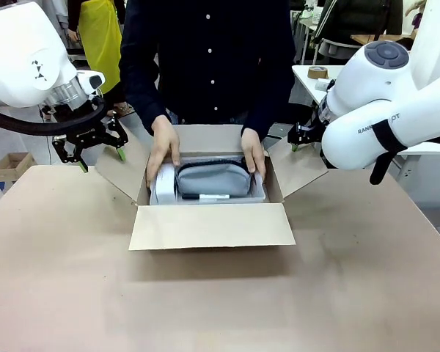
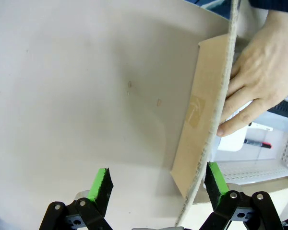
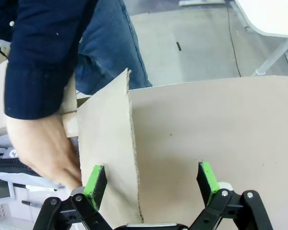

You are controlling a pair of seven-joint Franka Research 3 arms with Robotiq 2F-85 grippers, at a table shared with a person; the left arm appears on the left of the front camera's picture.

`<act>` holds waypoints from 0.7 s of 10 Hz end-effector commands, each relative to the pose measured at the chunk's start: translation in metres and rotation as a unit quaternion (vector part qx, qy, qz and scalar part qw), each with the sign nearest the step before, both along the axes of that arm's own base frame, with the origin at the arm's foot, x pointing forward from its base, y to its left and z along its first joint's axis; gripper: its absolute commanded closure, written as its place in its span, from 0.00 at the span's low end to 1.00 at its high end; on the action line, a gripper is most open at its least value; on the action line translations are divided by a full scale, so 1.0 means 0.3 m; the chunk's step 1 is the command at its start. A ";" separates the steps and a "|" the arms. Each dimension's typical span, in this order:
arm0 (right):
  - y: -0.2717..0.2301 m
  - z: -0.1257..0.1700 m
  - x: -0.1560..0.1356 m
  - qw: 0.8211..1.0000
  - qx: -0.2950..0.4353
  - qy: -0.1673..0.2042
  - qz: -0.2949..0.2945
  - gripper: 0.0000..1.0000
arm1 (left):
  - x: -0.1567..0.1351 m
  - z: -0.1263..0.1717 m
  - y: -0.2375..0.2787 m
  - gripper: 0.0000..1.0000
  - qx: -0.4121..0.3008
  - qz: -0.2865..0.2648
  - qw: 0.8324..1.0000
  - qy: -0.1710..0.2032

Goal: Pack the gift set into the box.
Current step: Lift both hands away from the flaps of the Package Box.

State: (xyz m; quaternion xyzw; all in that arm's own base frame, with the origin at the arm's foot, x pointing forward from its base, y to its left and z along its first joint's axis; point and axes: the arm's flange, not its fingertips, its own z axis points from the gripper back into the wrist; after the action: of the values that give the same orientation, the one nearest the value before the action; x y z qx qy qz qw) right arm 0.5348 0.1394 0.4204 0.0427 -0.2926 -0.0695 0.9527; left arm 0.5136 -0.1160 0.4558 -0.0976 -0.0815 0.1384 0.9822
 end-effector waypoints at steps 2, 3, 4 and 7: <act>0.013 0.006 0.000 1.000 -0.005 -0.002 -0.012 0.00 | -0.004 0.009 0.000 0.00 0.007 0.005 1.000 0.001; 0.013 0.006 0.000 1.000 -0.005 -0.002 -0.012 0.00 | -0.004 0.009 0.000 0.00 0.007 0.005 1.000 0.001; 0.013 0.006 0.000 1.000 -0.005 -0.002 -0.012 0.00 | -0.004 0.009 0.000 0.00 0.007 0.005 1.000 0.001; -0.034 0.071 -0.026 0.996 0.033 0.041 0.070 0.00 | 0.000 0.000 0.000 0.00 0.000 0.000 1.000 0.000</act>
State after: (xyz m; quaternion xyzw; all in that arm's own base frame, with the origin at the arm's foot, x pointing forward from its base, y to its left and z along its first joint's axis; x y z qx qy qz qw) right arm 0.5334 0.1434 0.4200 0.0573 -0.2829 -0.0557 0.9558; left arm 0.5137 -0.1161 0.4555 -0.0975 -0.0812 0.1384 0.9822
